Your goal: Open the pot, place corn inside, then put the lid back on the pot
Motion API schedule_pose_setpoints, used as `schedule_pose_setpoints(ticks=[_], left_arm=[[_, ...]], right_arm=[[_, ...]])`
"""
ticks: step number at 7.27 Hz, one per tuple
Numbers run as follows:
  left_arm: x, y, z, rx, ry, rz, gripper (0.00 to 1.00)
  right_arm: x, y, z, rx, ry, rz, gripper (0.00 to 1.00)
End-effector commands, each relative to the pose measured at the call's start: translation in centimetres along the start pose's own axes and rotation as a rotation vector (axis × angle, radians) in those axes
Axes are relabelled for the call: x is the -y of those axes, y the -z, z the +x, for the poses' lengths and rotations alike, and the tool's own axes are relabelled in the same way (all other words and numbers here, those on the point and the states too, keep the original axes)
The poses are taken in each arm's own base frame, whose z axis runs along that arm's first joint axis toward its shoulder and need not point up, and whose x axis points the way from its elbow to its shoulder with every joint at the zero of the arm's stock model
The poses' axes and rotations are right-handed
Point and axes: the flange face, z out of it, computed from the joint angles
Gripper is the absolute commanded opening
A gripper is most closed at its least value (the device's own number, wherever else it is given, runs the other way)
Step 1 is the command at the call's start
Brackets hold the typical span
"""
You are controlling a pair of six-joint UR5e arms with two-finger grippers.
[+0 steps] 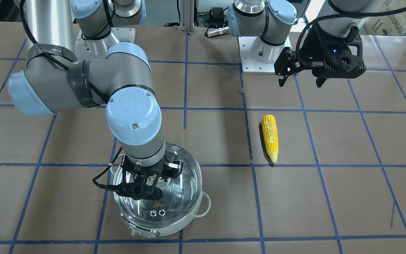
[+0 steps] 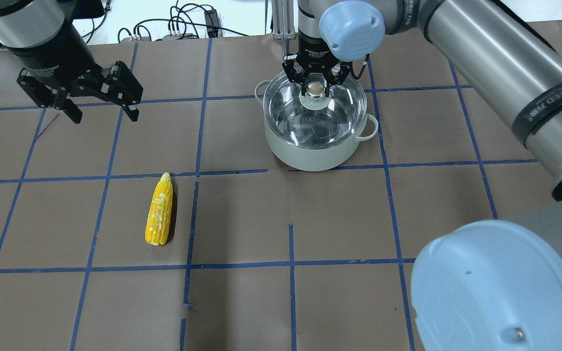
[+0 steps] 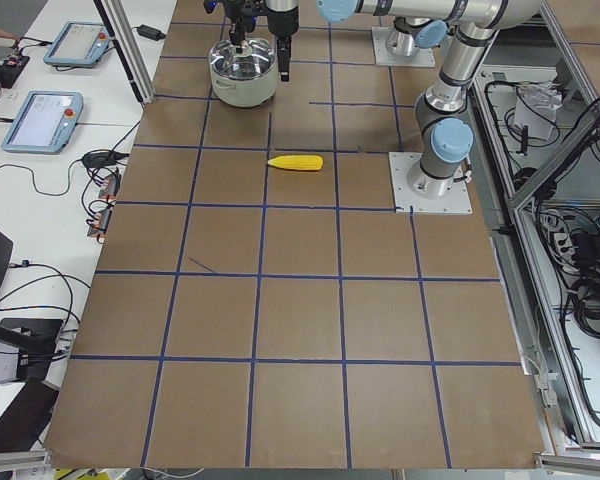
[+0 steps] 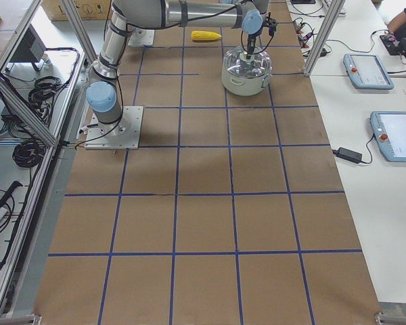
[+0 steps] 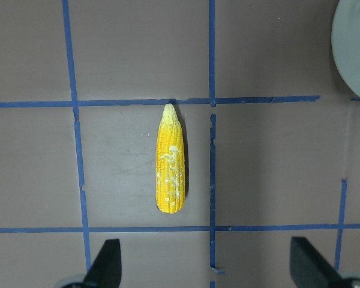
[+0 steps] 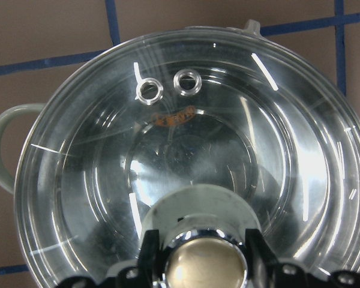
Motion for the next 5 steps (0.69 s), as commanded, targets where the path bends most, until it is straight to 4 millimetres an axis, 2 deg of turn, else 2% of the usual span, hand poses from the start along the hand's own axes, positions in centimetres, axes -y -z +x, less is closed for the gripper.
schedule_pose_setpoints(ticks=[1, 2, 3, 4, 5], left_arm=[[0.0, 0.1, -0.1, 0.000, 0.000, 0.001, 1.00], [-0.1, -0.1, -0.1, 0.003, -0.005, -0.007, 1.00], [0.2, -1.2, -0.7, -0.008, -0.016, -0.029, 1.00], [0.0, -4.3, -0.9, -0.013, -0.040, -0.080, 1.00], [0.3, -8.3, -2.2, -0.018, -0.020, -0.088, 1.00]], right_arm=[[-0.2, 2.5, 0.7, -0.003, -0.007, 0.002, 0.38], [-0.6, 4.8, 1.2, -0.009, -0.012, -0.007, 0.39], [-1.1, 7.6, 1.7, -0.013, -0.013, -0.010, 0.39], [-1.0, 10.3, 3.1, -0.014, -0.016, -0.013, 0.39], [-0.9, 12.7, 5.6, -0.009, -0.041, -0.017, 0.38]])
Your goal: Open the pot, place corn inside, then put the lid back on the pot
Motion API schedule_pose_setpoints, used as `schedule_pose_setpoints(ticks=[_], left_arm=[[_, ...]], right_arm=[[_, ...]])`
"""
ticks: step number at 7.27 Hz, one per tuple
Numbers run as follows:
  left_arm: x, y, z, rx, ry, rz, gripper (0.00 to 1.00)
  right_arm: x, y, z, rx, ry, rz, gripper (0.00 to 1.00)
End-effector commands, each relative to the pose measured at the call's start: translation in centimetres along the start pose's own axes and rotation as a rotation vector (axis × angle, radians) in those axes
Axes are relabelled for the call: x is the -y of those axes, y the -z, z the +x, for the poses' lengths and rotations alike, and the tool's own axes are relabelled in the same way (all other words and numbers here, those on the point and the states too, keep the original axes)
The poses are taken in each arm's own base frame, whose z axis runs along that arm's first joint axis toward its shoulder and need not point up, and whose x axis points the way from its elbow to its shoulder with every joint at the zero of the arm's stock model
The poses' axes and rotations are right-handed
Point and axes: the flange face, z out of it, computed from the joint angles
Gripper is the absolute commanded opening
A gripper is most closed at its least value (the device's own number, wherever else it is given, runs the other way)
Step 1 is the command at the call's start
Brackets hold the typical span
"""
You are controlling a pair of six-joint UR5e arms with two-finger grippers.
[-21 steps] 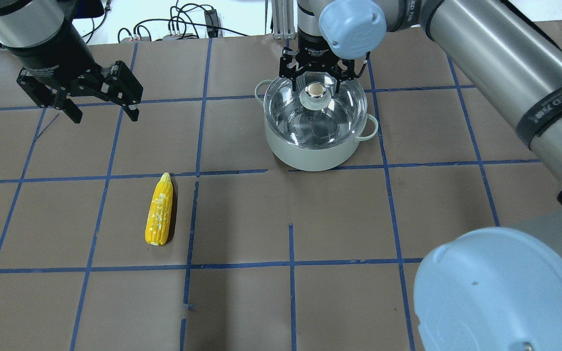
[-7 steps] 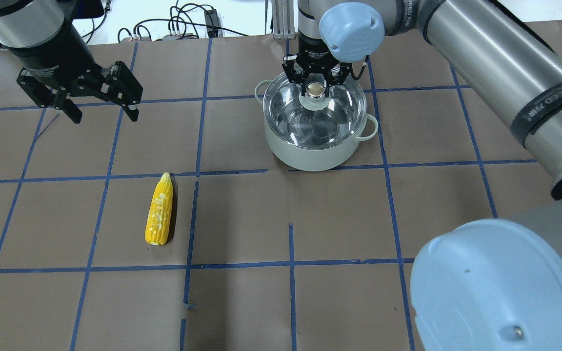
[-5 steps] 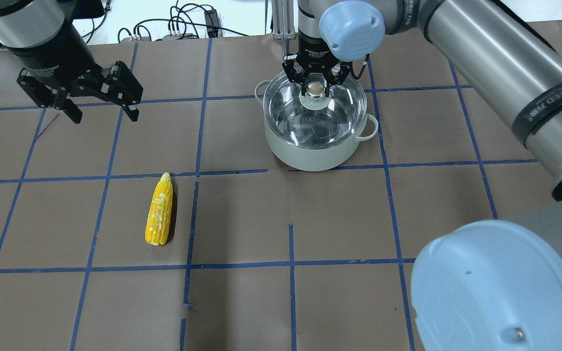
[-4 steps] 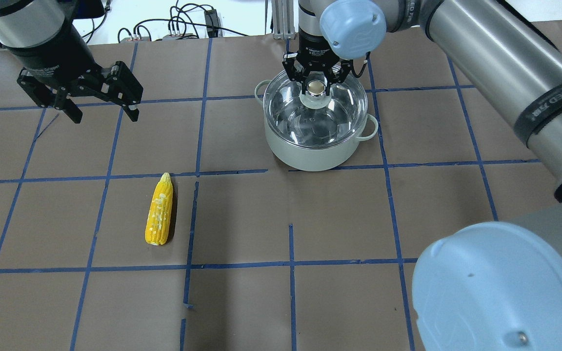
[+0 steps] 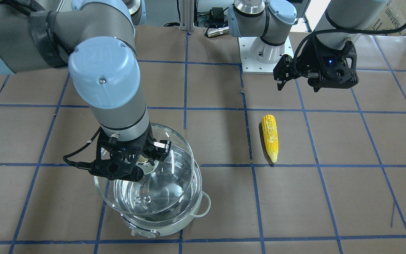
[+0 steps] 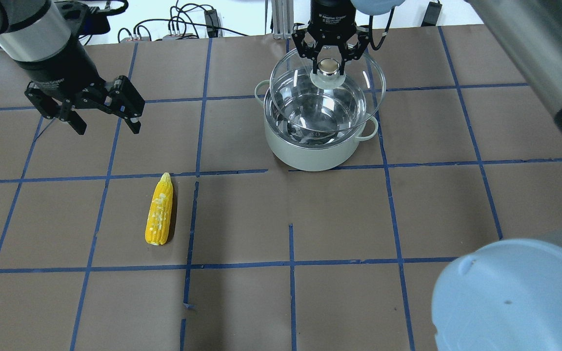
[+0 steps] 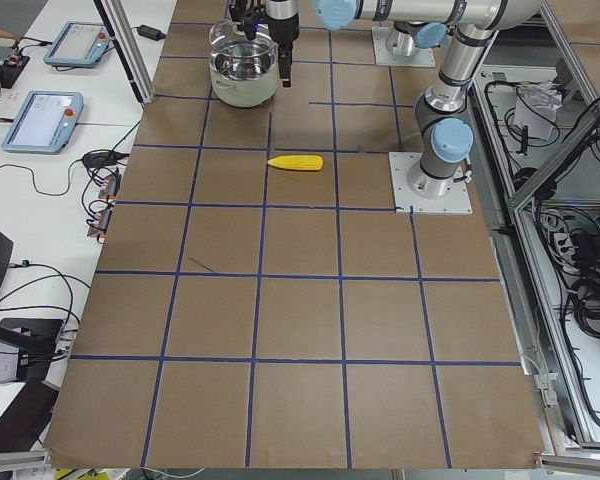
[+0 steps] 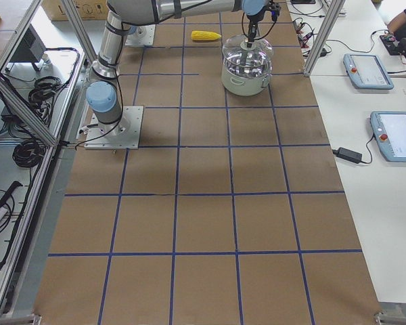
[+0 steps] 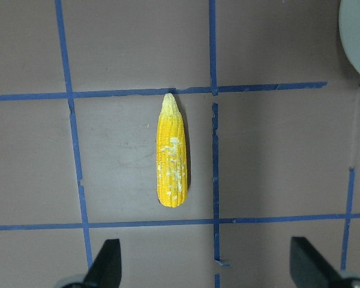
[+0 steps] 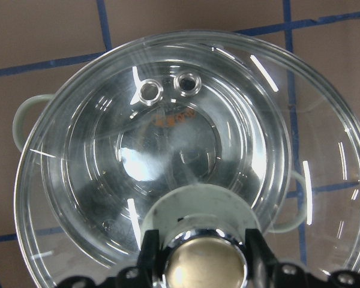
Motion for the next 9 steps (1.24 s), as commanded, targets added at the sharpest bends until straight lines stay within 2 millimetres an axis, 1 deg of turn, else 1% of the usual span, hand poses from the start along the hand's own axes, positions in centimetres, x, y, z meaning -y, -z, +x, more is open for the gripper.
schedule_pose_setpoints(ticks=[1, 2, 3, 4, 5, 6, 7, 8, 9], left_arm=[[0.3, -9.1, -2.9, -0.020, 0.034, -0.055, 1.00], [-0.3, -13.9, -3.7, -0.023, 0.009, -0.041, 1.00], [-1.1, -19.3, -3.5, -0.018, 0.007, -0.023, 1.00], [-1.6, -23.5, -3.3, -0.012, 0.000, 0.007, 1.00], [-1.9, -27.3, -3.1, -0.010, 0.003, 0.019, 1.00], [-2.1, -29.9, -2.6, -0.009, 0.008, 0.026, 1.00], [-2.3, -30.9, -2.5, -0.011, 0.009, 0.021, 1.00], [-2.0, -30.7, -2.6, -0.006, -0.010, 0.026, 0.98], [-2.0, -30.2, -2.9, -0.004, -0.007, 0.038, 0.44]], right_arm=[[-0.5, 5.9, 5.6, 0.013, -0.036, 0.009, 0.38], [-1.0, 8.0, 8.5, 0.021, -0.046, 0.030, 0.38], [-0.4, 8.0, 10.7, 0.020, -0.025, 0.027, 0.38], [-0.6, 8.2, 11.7, 0.017, -0.008, 0.016, 0.38], [-1.2, 8.2, 11.9, 0.011, -0.010, -0.007, 0.37], [-2.0, 7.8, 12.0, 0.007, -0.008, -0.030, 0.37], [-3.8, 7.2, 12.3, 0.007, -0.004, -0.055, 0.36], [-5.8, 5.6, 12.6, 0.003, -0.002, -0.071, 0.36], [-7.3, 4.3, 13.1, -0.004, -0.003, -0.055, 0.36]])
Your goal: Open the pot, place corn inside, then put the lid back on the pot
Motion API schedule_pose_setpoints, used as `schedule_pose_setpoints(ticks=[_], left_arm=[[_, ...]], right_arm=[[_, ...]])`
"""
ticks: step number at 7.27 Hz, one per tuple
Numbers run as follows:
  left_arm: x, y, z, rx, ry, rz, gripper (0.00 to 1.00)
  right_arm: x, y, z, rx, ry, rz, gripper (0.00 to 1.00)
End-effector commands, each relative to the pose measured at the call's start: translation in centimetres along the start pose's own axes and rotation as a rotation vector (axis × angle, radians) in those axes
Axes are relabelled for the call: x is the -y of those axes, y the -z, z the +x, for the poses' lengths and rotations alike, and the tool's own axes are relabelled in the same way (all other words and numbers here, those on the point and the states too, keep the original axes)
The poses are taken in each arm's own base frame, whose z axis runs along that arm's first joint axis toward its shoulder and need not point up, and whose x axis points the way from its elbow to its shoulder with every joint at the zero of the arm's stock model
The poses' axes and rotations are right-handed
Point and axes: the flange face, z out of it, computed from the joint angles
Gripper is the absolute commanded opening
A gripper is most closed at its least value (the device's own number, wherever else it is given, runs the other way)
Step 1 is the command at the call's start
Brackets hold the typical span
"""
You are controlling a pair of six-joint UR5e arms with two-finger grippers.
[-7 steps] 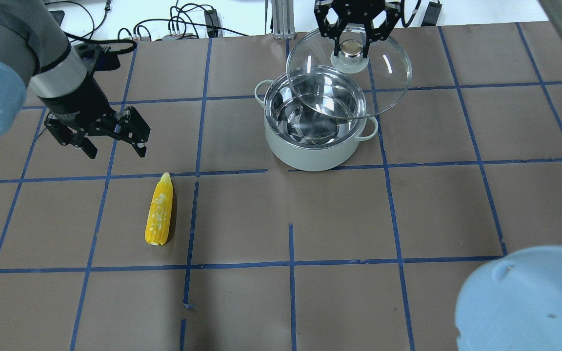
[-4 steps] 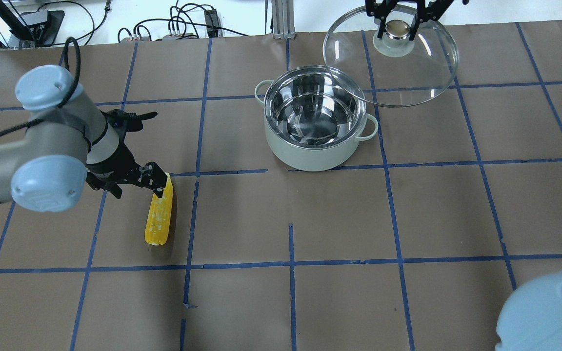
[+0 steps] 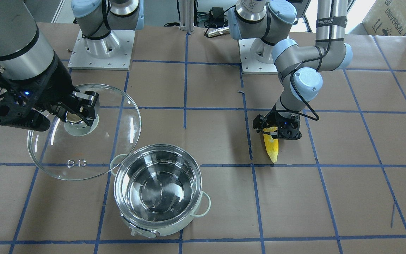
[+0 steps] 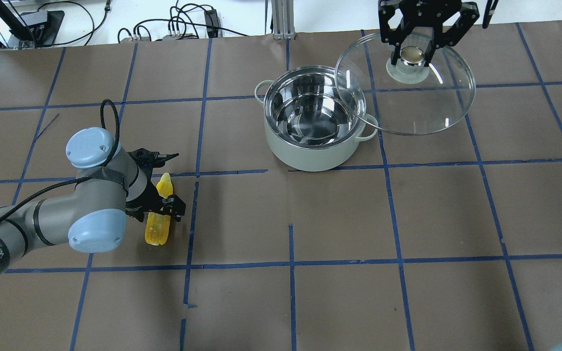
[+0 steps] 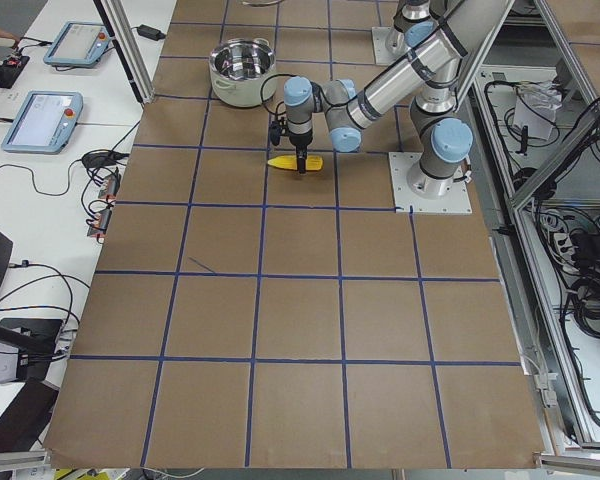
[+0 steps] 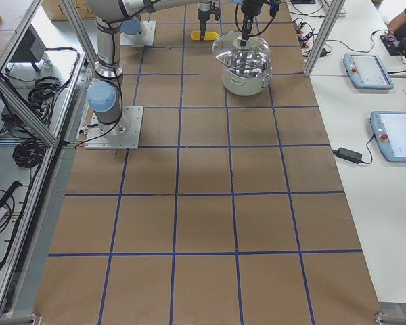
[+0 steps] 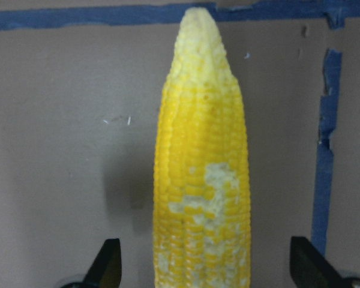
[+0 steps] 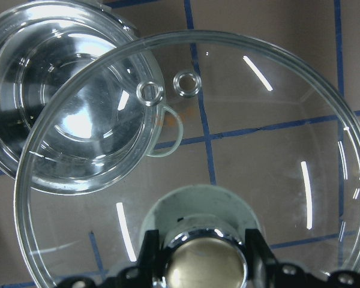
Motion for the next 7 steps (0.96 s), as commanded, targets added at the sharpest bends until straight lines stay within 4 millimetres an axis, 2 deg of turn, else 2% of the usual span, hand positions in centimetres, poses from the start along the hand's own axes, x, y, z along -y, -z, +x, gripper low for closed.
schedule_pose_setpoints(ticks=[1, 2, 3, 4, 5, 7], left_arm=[[-0.1, 0.8, -0.2, 0.004, -0.002, 0.020, 0.27], [-0.1, 1.0, 0.0, -0.002, -0.005, 0.023, 0.17], [0.3, 1.6, 0.1, 0.000, -0.008, 0.038, 0.16], [1.5, 3.5, 0.0, -0.007, -0.009, 0.041, 0.16], [3.3, 5.8, 0.5, -0.013, -0.016, 0.021, 0.16], [7.5, 12.8, 3.3, -0.078, -0.037, 0.007, 0.16]], right_arm=[[-2.5, -2.6, 0.6, -0.007, 0.000, 0.002, 0.36], [-2.6, -2.6, 0.7, -0.009, 0.000, 0.002, 0.36], [-2.6, -2.6, 0.7, -0.010, 0.000, 0.003, 0.36], [-2.6, -2.4, 0.7, -0.008, 0.000, 0.005, 0.37], [-2.3, -2.2, 0.7, -0.006, -0.001, 0.014, 0.37], [-2.3, -1.9, 0.9, -0.007, -0.003, 0.021, 0.38]])
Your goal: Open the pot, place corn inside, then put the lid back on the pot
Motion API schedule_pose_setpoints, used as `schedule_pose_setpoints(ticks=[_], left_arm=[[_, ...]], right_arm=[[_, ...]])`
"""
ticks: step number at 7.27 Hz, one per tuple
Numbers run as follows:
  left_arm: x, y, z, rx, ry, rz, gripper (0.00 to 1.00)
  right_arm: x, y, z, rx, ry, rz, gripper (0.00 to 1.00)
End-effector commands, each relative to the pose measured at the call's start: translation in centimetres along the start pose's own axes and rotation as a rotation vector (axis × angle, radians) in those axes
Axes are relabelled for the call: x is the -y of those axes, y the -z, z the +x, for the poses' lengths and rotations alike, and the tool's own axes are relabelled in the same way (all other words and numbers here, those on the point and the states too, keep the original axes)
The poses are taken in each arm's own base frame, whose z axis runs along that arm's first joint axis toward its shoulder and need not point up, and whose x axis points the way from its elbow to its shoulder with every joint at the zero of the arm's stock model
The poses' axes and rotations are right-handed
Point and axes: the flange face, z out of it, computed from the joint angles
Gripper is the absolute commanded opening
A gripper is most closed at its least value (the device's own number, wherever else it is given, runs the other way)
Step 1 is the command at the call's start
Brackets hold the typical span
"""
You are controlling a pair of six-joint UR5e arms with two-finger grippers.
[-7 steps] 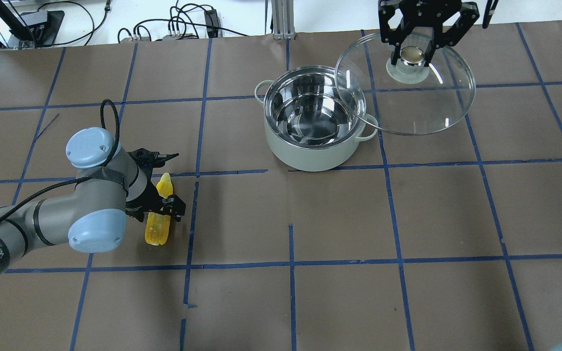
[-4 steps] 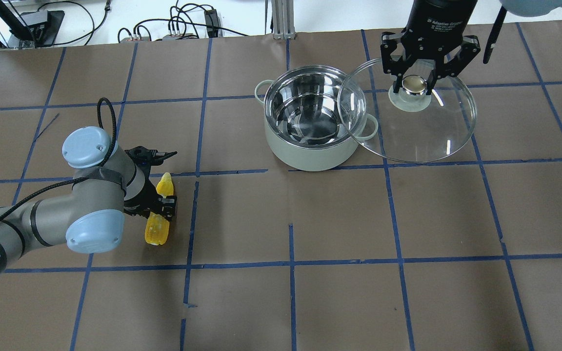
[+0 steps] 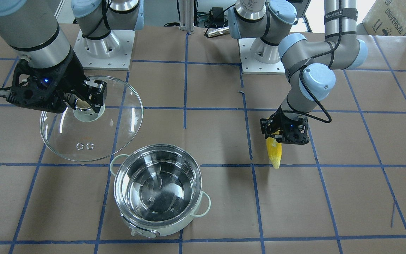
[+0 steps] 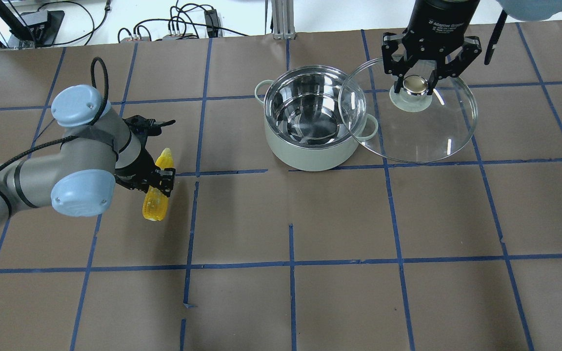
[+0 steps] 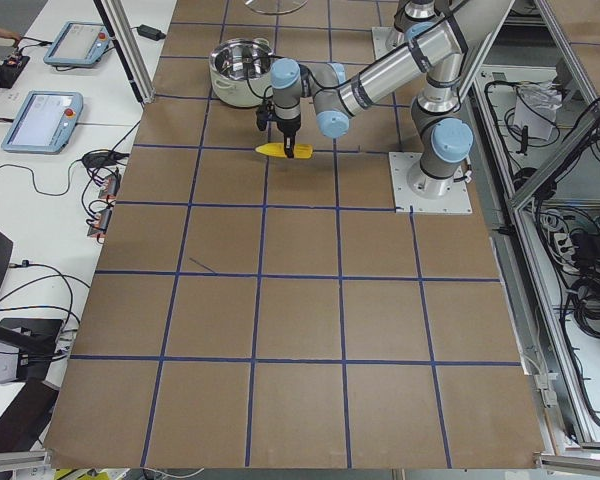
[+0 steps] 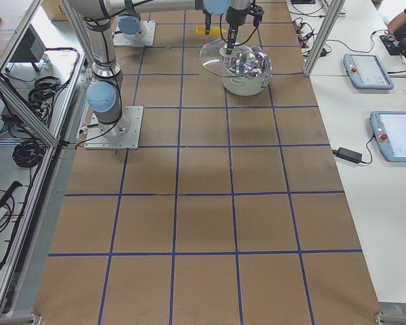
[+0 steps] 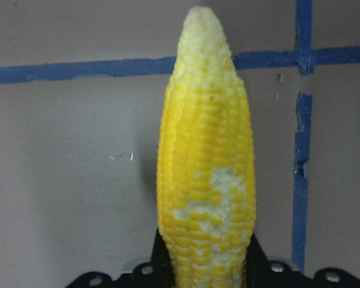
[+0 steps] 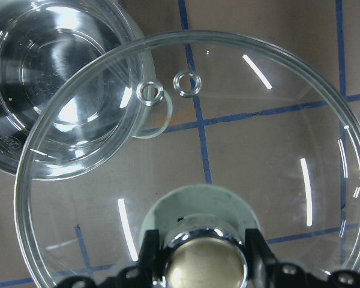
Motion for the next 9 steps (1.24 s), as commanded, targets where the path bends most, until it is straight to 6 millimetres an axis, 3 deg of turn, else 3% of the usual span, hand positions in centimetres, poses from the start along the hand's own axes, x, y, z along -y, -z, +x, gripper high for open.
schedule_pose_setpoints(ticks=[1, 3, 5, 6, 7, 9], left_arm=[[5.1, 7.1, 4.0, -0.085, 0.037, 0.006, 0.16], [9.5, 12.0, 12.1, -0.096, 0.033, 0.065, 0.16], [12.8, 13.0, 19.9, -0.116, 0.119, 0.103, 0.16], [14.2, 12.8, 23.0, -0.124, 0.155, 0.111, 0.16], [15.9, 10.9, 26.4, -0.127, 0.181, 0.109, 0.16], [17.6, 8.9, 29.0, -0.118, 0.176, 0.105, 0.16]], right_arm=[[0.2, 0.3, 0.6, 0.002, -0.009, 0.005, 0.38], [0.6, 0.3, 1.6, 0.005, -0.009, 0.005, 0.38], [0.8, 0.4, 2.2, 0.002, -0.010, 0.002, 0.38], [0.9, 0.4, 2.4, 0.001, -0.013, 0.005, 0.38], [1.0, 0.2, 2.6, 0.002, -0.018, 0.000, 0.38], [1.0, 0.5, 2.7, 0.002, -0.020, 0.007, 0.38]])
